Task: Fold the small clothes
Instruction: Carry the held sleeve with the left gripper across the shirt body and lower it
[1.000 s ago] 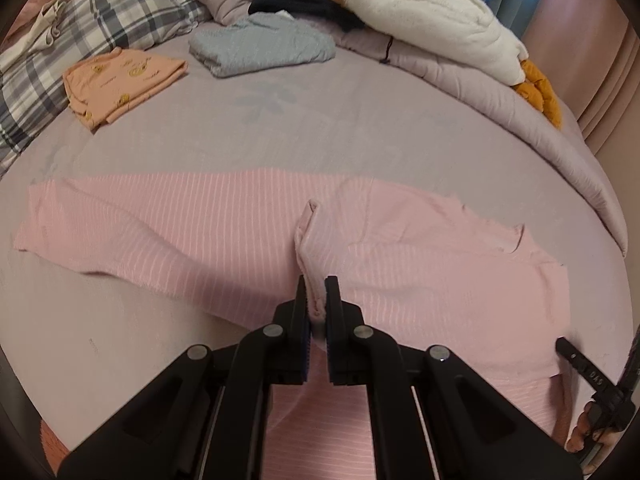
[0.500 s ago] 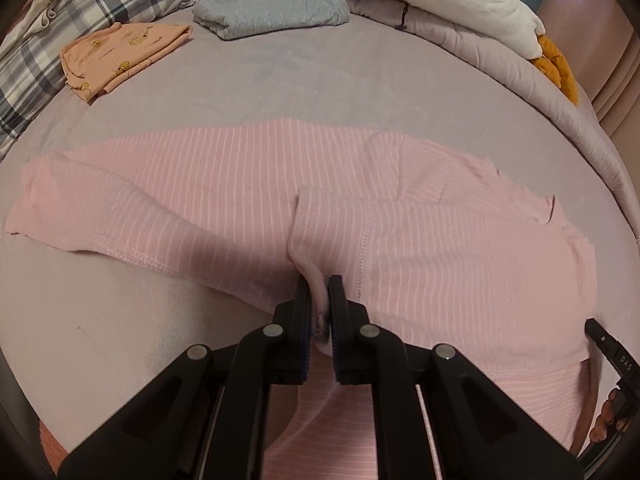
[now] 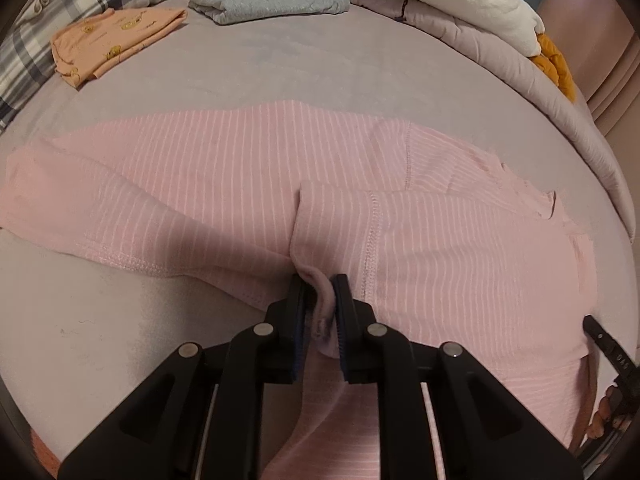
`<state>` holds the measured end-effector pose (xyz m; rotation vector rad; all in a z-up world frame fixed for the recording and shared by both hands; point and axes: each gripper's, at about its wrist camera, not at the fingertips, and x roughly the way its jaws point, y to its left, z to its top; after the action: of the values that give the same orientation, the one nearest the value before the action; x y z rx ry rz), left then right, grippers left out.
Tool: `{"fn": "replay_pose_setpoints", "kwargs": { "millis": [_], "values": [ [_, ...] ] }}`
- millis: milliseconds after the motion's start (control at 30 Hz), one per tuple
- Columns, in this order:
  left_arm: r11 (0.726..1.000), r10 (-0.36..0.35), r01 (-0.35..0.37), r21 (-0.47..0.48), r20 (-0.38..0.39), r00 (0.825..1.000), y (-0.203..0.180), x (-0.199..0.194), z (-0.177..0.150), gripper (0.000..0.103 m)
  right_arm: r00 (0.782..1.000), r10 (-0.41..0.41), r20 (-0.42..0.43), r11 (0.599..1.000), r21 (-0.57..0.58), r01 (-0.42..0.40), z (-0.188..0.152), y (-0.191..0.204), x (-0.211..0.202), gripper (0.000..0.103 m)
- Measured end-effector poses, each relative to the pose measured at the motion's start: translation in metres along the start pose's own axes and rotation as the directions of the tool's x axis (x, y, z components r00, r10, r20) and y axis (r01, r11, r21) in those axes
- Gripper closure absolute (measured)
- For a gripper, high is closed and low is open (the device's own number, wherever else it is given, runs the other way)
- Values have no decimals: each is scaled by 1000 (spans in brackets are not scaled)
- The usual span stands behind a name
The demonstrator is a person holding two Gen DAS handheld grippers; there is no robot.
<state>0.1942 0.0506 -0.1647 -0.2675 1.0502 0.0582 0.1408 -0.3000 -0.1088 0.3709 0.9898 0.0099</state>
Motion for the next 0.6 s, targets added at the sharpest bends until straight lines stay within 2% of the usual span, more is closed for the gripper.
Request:
{"fn": "replay_pose_setpoints", "kwargs": {
  "millis": [167, 267, 400, 600],
  "values": [
    [999, -33, 33, 11, 9, 999, 2, 2, 0, 87, 998, -57, 35, 996, -67, 60, -7, 9, 1, 71],
    [999, -35, 35, 7, 8, 999, 2, 3, 0, 87, 997, -70, 37, 997, -27, 71, -8, 7, 0, 71],
    [998, -10, 9, 54, 20, 1000, -4, 3, -2, 87, 995, -95, 15, 995, 18, 94, -6, 7, 0, 71],
    [997, -47, 44, 70, 44, 998, 2, 3, -5, 86, 987, -158, -16, 986, 41, 159, -3, 14, 4, 71]
  ]
}}
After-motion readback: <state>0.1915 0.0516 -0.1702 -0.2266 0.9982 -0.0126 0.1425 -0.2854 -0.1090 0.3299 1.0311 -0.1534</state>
